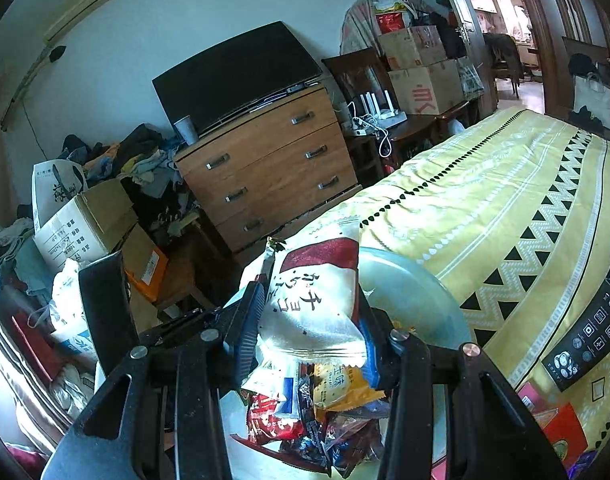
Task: Organize snacks
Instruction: 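Hold both packets above the clear bowl, then open both tools to drop the packets into the clear bowl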
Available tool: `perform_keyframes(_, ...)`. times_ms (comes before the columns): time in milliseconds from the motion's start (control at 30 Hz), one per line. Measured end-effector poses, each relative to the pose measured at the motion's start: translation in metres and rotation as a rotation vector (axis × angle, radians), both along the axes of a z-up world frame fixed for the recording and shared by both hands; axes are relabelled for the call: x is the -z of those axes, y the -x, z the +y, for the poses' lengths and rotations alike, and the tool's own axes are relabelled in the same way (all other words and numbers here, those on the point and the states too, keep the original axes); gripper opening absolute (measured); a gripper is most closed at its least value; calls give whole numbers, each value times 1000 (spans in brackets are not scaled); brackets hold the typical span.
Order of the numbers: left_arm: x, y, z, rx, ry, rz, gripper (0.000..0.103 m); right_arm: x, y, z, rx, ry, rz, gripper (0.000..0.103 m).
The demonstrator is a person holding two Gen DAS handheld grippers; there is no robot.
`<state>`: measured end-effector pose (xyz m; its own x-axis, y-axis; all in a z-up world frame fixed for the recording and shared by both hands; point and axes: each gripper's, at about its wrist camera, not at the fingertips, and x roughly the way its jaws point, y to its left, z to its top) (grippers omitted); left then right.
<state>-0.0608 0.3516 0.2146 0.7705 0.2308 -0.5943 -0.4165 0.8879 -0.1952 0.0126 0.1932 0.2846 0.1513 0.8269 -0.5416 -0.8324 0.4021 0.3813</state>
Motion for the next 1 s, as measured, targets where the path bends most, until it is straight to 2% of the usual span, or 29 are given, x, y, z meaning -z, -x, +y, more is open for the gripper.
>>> perform_keyframes(1000, 12, -4, 7, -4, 11, 25, 24, 10, -3, 5, 4, 14, 12, 46)
